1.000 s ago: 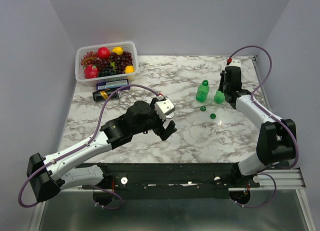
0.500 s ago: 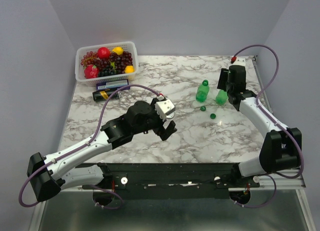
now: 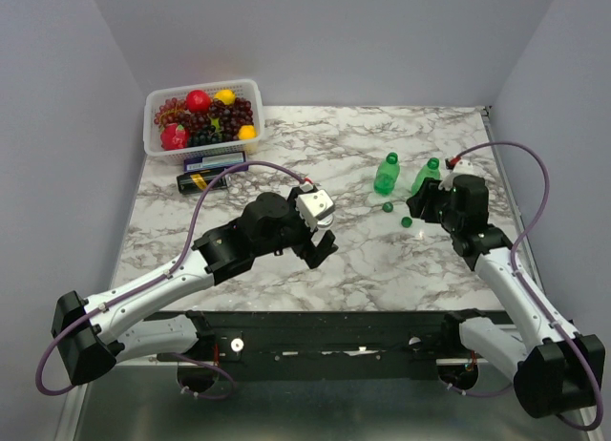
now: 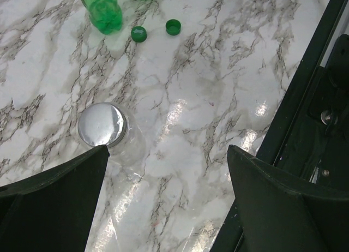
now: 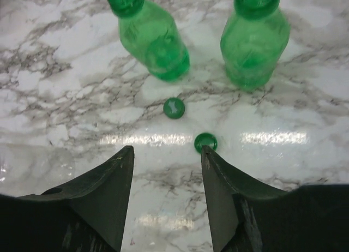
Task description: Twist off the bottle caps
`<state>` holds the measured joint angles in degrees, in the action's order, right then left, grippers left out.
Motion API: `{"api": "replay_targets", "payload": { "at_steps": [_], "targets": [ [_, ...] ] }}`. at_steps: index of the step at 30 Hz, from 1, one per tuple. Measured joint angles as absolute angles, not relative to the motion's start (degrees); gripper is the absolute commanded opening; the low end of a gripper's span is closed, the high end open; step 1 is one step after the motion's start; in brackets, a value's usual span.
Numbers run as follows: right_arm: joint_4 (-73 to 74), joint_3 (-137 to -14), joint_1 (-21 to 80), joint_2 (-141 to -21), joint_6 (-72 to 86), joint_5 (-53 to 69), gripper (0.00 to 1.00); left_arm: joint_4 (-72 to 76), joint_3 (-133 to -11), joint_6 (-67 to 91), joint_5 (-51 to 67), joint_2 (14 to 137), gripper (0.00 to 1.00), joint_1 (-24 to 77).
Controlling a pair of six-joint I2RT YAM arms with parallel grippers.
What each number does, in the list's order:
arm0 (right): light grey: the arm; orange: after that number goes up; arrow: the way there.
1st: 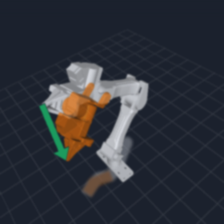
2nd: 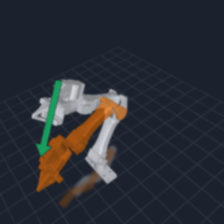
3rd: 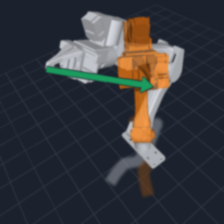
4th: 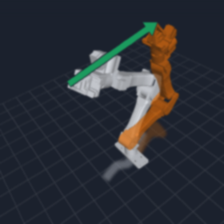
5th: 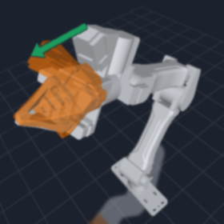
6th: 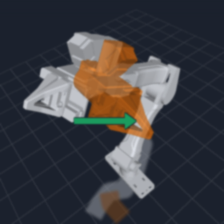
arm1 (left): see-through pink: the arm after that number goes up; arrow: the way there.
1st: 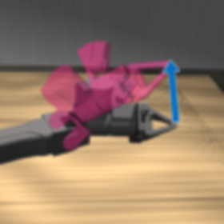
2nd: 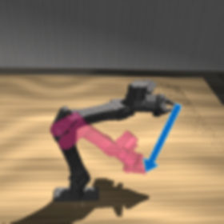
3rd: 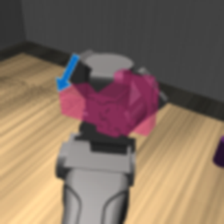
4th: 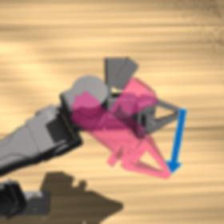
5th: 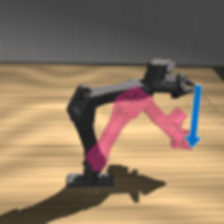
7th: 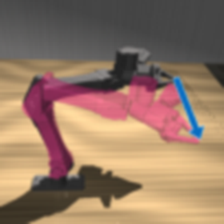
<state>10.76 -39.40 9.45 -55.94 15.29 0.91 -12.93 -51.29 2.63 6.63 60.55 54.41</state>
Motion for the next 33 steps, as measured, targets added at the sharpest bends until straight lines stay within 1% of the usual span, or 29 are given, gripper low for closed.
{"api": "replay_targets", "payload": {
  "at_steps": [2, 5, 10, 13, 18, 26, 30, 31, 33],
  "targets": [
    [11.70, -36.93, 9.82, -55.20, 16.08, 2.28, 0.55, -12.93, -51.29, 2.63, 6.66, 60.55, 0.99, 54.41],
    [12.95, -35.46, 10.72, -55.68, 16.86, 2.26, 0.54, -12.93, -51.29, 2.63, 6.63, 60.55, 0.99, 54.41],
    [13.15, -35.44, 12.08, -61.49, 18.04, -0.10, 0.50, -12.93, -51.29, 2.63, 6.66, 60.55, 0.99, 54.41],
    [13.50, -36.05, 12.53, -66.13, 18.96, -2.33, 0.47, -12.95, -51.29, 2.63, 6.66, 60.55, 0.99, 54.41],
    [13.82, -39.05, 12.73, -72.23, 20.95, -5.17, 0.46, -12.95, -51.29, 2.66, 6.66, 60.55, 0.99, 54.41],
    [12.47, -39.53, 16.47, -76.01, 23.55, -7.01, 0.45, -12.95, -51.29, 2.83, 6.70, 60.55, 0.99, 54.41],
    [10.92, -39.97, 16.88, -77.95, 24.27, -6.70, 0.42, -12.95, -51.29, 2.90, 6.72, 60.55, 0.99, 54.41],
    [10.46, -40.25, 16.88, -78.89, 24.53, -6.66, 0.39, -12.95, -51.29, 2.92, 6.72, 60.55, 0.99, 54.41],
    [9.93, -41.01, 16.88, -80.75, 24.77, -6.59, 0.39, -12.95, -51.29, 2.96, 6.72, 60.55, 0.99, 54.41]
  ]
}}
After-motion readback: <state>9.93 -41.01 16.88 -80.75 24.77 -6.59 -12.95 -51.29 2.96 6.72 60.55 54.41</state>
